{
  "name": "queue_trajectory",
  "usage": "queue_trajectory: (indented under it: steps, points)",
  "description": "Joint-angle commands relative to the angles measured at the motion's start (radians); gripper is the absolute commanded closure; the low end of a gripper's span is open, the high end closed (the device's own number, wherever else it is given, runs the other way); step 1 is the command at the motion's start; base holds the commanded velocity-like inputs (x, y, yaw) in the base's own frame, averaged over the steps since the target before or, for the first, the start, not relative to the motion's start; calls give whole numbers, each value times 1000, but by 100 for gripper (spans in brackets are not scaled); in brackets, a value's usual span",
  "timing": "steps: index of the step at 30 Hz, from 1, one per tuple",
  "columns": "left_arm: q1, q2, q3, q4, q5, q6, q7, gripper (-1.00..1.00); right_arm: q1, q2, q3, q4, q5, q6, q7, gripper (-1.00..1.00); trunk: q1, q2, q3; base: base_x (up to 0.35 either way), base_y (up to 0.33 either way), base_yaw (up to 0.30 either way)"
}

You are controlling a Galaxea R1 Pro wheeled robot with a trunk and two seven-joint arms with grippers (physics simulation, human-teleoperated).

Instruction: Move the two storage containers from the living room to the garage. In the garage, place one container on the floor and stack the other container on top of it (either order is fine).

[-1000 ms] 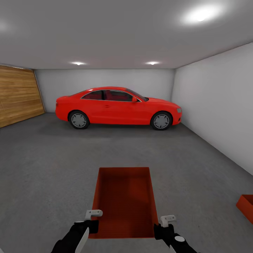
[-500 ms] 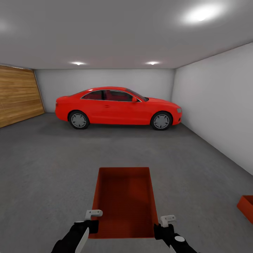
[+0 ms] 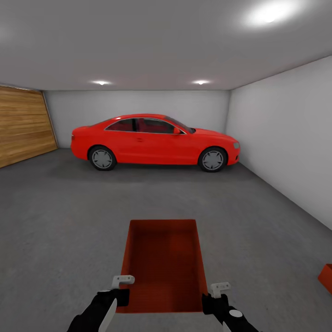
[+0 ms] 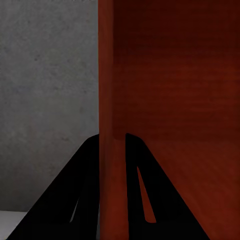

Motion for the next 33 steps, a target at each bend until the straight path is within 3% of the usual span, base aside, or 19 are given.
queue_trajectory:
  steps: [1,21,33]
  points:
    - [-1,-1,38,-1,-24,7,6,100,1,-1,54,-2,7,-4,4,100,0,-1,0,11,62,0]
    - [-1,-1,38,-1,-23,7,6,100,1,-1,54,-3,8,-5,4,100,0,-1,0,3,7,0]
    - [-1,-1,38,-1,-23,7,6,100,1,-1,54,-3,8,-4,4,100,0,-1,0,186,0,0]
